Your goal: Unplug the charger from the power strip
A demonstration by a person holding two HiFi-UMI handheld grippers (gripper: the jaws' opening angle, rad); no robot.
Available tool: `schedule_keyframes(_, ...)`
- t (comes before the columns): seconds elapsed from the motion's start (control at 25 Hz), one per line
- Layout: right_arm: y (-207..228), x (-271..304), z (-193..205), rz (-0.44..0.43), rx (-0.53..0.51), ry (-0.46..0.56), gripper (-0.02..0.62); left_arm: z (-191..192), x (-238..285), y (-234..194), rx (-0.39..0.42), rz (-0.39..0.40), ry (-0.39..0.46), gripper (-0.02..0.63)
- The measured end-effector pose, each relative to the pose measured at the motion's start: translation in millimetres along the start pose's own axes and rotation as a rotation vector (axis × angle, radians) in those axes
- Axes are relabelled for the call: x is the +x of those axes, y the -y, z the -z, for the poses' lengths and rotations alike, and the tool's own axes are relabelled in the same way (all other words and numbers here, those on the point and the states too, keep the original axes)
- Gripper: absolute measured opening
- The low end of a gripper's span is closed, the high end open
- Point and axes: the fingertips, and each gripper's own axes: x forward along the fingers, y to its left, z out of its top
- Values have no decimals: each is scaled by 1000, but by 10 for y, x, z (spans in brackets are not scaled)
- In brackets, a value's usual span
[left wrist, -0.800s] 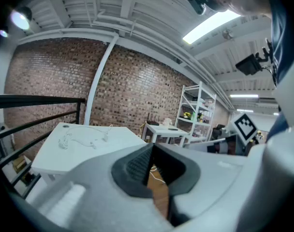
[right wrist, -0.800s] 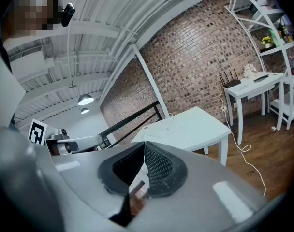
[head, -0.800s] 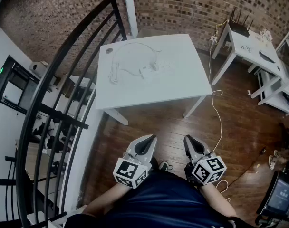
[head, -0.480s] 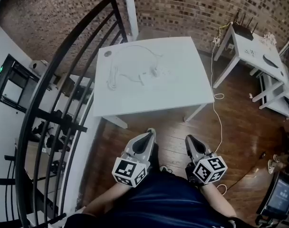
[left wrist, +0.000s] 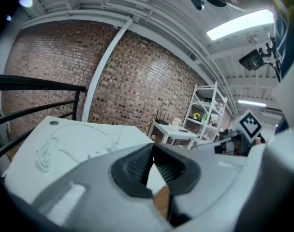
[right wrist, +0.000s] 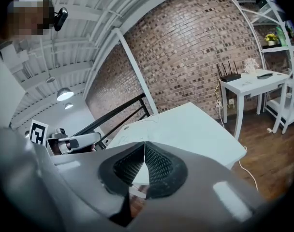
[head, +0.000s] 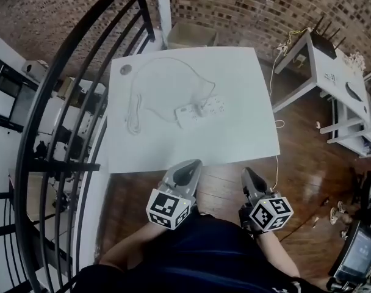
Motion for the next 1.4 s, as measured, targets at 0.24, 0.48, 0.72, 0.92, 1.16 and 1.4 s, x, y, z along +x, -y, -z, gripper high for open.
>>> schedule_keyframes(0.24,61,599,-283,20,-9,-35,12,-190,378,-591,-5,-4,-34,6)
schedule_keyframes(0.48,136,907,-504,27,-25,-48,12,-327,636,-918,9,-2,-56,19)
schedule_keyframes(0.72,277,1188,-591,-15,-124,-105,12,-267,816,-1101,65,-40,-89,82)
schedule_keyframes(0.92,403,1554,-428,-96,-216,-215,12,66,1034,-1127,95,-61,-209,215)
schedule_keyframes(1.16,410,1941,-325,-164,-348,-303,78,329,1359,-1229,271,-64,-316,267)
schedule_keyframes(1.4,527,2407,-184,-133,-482,-409,171,520,1729,-1348,428,-10,-412,321)
